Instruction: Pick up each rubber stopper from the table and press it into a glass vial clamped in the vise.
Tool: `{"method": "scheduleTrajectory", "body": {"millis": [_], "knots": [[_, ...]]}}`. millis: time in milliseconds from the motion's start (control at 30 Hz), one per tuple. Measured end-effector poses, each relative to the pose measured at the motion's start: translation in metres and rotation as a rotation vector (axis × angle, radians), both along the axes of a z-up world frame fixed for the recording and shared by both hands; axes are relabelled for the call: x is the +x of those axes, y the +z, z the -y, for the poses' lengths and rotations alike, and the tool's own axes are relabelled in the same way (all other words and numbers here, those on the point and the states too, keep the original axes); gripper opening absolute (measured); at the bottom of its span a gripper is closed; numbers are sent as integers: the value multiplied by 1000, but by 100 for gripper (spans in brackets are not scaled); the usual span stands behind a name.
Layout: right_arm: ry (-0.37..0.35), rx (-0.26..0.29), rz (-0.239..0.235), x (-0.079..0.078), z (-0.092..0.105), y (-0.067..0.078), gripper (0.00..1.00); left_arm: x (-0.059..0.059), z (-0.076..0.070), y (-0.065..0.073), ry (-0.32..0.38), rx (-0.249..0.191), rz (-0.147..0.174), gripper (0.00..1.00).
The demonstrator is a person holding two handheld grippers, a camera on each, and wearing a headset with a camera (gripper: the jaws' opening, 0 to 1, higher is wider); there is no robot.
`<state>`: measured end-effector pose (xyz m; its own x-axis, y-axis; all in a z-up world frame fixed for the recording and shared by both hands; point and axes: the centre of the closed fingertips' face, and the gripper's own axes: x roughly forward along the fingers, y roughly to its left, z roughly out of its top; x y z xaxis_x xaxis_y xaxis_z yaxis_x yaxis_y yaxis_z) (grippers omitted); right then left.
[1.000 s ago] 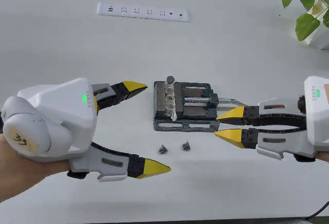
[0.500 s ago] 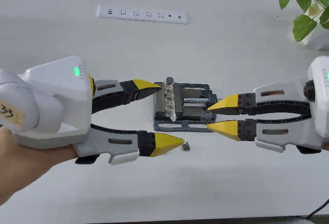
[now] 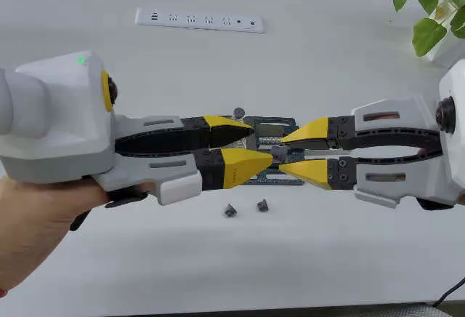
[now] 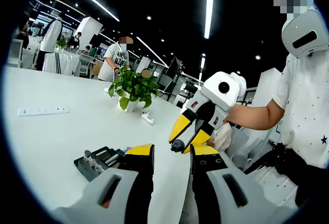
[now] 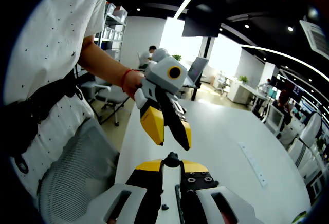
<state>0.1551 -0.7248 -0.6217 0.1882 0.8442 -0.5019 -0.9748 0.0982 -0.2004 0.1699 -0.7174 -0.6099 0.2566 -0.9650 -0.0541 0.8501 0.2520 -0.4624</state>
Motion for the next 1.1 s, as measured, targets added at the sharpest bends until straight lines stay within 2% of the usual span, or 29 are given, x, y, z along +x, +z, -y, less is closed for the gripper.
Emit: {"method": "scheduleTrajectory", "body": {"millis": [100,300,533,1000,1100], "knots": [[7,12,14,1,-2,5,8,-2,2,1,-8,-17,-28,24],[18,21,30,0,-8,12,8,-4,3,4,-17,-42,-44,17],[26,15,39,-1,-10,13,8,-6,2,10,-27,-70,-63,11],[38,6,46,-4,-11,14,8,-12,4,10,-51,-68,-63,7],[41,5,43,-4,-11,14,8,-13,4,10,-56,-61,-51,7]]}}
